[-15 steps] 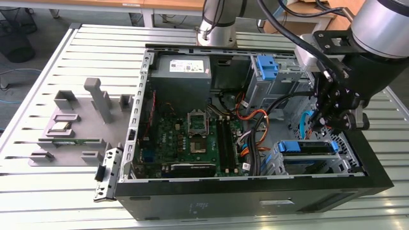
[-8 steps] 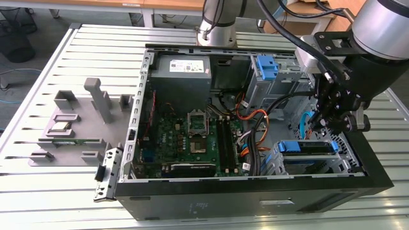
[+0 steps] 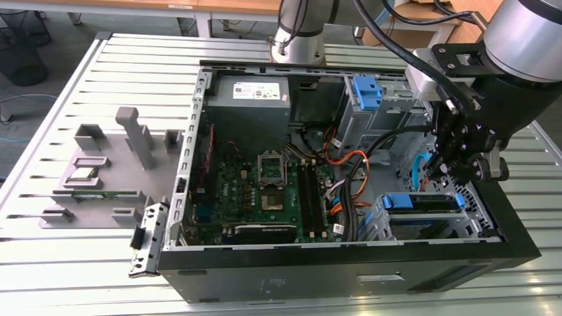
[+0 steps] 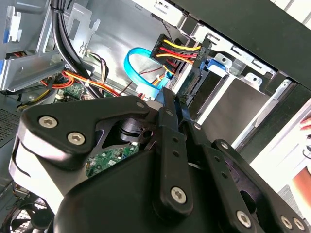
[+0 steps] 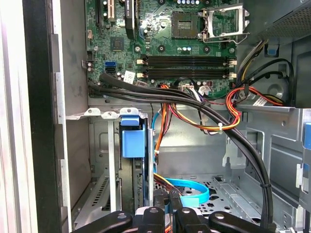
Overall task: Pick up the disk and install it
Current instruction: 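Insert the first disk wire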
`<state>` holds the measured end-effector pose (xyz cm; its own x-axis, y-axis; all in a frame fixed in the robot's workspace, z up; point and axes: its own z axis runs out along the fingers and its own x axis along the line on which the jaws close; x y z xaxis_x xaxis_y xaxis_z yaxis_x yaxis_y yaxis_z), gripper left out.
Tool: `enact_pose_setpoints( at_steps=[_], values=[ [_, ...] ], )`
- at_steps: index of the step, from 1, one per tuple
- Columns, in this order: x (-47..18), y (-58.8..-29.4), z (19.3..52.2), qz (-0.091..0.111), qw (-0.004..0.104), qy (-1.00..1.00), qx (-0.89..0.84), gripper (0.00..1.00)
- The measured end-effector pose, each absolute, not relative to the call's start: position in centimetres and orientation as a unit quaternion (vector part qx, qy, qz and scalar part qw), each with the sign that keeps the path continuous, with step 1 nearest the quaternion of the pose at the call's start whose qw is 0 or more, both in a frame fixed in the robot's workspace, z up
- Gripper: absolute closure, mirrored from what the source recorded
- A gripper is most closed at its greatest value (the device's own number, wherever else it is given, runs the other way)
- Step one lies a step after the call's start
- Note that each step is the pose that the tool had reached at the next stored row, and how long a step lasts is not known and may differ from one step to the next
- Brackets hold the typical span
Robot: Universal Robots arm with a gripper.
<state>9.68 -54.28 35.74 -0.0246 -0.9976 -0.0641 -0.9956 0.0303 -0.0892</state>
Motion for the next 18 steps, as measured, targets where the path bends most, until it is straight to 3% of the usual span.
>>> enact_pose_setpoints(
  at_steps=[18],
  values=[
    [9.42, -55.27, 35.48, -0.015, 0.060, 0.715, -0.696, 0.84]
  ],
)
